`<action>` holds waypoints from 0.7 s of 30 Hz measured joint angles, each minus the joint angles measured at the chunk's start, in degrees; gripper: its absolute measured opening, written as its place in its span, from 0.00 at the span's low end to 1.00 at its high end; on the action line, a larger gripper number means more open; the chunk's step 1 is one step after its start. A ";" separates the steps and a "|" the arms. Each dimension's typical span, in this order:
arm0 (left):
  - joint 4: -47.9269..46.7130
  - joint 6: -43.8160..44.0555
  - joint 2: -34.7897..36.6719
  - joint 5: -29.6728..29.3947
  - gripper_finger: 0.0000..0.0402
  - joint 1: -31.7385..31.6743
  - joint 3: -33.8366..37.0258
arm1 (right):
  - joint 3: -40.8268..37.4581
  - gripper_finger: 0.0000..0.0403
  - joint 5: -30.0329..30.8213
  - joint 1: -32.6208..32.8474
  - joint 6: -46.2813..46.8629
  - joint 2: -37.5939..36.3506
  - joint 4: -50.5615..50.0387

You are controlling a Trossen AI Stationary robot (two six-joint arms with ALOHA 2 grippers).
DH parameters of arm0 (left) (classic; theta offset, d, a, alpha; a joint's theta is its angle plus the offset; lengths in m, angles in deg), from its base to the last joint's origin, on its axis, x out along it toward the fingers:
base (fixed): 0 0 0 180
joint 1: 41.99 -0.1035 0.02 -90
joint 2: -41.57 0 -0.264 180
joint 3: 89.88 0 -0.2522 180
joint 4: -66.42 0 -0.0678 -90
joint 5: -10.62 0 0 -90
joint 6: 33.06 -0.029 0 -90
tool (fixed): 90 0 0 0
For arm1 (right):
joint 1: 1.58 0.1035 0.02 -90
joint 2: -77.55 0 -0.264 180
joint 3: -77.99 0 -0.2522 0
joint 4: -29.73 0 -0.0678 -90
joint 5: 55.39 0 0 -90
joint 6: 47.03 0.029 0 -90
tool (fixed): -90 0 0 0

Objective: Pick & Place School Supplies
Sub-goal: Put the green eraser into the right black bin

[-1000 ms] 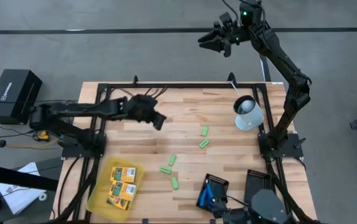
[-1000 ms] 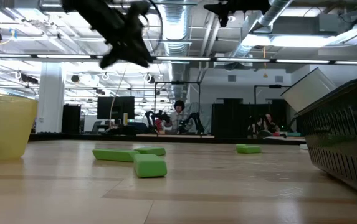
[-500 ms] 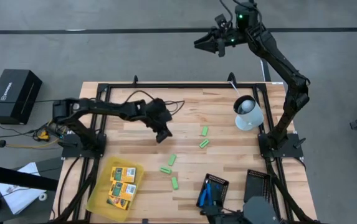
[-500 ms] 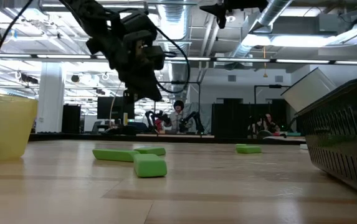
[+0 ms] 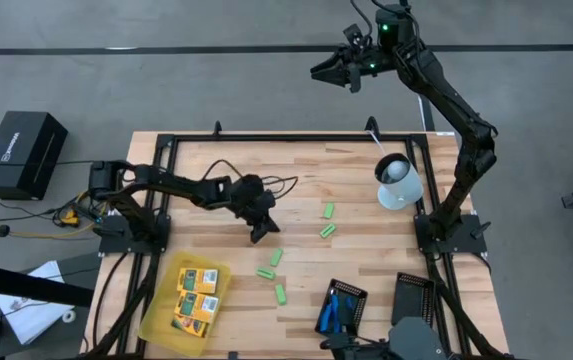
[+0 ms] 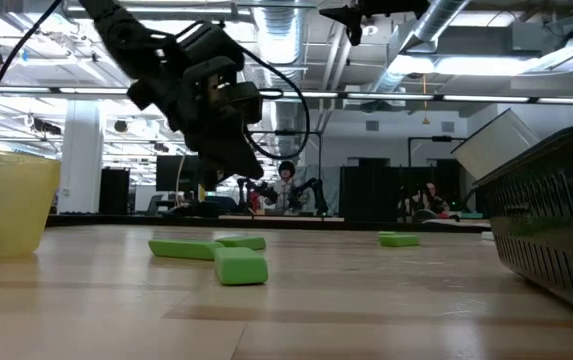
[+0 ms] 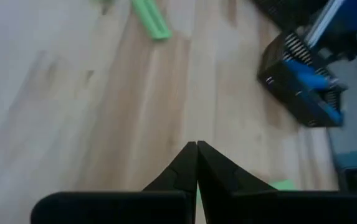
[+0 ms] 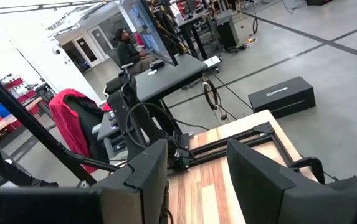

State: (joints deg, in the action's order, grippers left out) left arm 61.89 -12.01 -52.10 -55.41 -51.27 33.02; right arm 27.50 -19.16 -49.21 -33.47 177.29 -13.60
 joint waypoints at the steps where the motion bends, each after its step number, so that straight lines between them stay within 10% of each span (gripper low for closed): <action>1: 2.53 1.71 0.00 0.00 0.00 0.52 1.15 | 0.00 0.39 -0.04 0.00 0.00 0.00 0.01; 21: 8.58 9.45 -3.07 1.67 0.00 4.37 6.32 | 0.00 0.39 -0.16 0.04 -0.44 0.00 -0.02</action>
State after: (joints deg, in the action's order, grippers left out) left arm 70.47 -2.56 -55.17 -53.74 -46.91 39.34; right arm 27.50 -19.32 -49.17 -33.90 177.29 -13.62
